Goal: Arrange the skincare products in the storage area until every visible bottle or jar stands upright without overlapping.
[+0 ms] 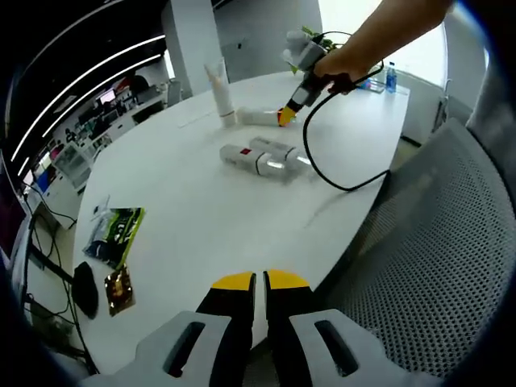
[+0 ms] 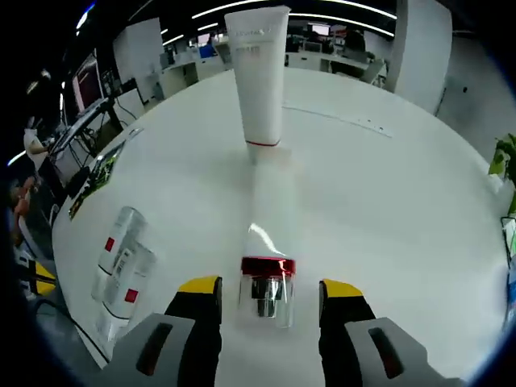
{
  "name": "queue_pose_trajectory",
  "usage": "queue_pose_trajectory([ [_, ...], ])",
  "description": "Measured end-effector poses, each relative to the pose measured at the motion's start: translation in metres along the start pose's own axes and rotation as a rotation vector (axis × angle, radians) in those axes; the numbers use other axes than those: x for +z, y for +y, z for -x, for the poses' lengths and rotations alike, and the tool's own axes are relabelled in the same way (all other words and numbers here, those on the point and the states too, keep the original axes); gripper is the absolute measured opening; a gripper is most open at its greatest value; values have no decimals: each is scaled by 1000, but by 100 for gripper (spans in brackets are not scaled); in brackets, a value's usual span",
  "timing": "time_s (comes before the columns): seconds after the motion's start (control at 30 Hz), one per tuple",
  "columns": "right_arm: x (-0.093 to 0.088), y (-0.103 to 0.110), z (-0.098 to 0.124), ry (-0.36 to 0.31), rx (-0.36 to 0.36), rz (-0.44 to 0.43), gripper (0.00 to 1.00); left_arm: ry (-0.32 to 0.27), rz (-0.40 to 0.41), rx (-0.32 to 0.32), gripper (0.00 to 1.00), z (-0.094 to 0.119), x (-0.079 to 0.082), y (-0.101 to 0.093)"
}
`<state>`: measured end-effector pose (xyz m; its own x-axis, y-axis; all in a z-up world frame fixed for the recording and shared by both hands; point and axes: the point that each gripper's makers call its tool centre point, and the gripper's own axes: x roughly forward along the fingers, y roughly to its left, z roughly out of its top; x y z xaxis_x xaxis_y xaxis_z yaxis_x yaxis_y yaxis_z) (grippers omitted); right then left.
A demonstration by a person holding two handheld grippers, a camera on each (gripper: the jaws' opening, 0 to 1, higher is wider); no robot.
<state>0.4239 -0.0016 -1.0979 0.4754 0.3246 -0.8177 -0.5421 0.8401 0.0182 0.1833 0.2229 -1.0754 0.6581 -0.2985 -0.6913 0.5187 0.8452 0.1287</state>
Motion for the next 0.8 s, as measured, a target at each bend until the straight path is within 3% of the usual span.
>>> queue_pose_trajectory([
  [0.23, -3, 4, -8, 33, -8, 85, 25, 10, 2, -5, 0, -1, -2, -1],
  [0.27, 1, 4, -8, 10, -8, 84, 25, 11, 2, -5, 0, -1, -2, -1],
  [0.57, 0, -3, -3, 42, -24, 53, 22, 14, 3, -1, 0, -1, -3, 0],
  [0.7, 1, 8, 5, 54, 72, -122, 22, 11, 1, -2, 0, -1, -3, 0],
  [0.8, 3, 5, 12, 62, 83, -129, 22, 10, 0, -2, 0, -1, -2, 0],
])
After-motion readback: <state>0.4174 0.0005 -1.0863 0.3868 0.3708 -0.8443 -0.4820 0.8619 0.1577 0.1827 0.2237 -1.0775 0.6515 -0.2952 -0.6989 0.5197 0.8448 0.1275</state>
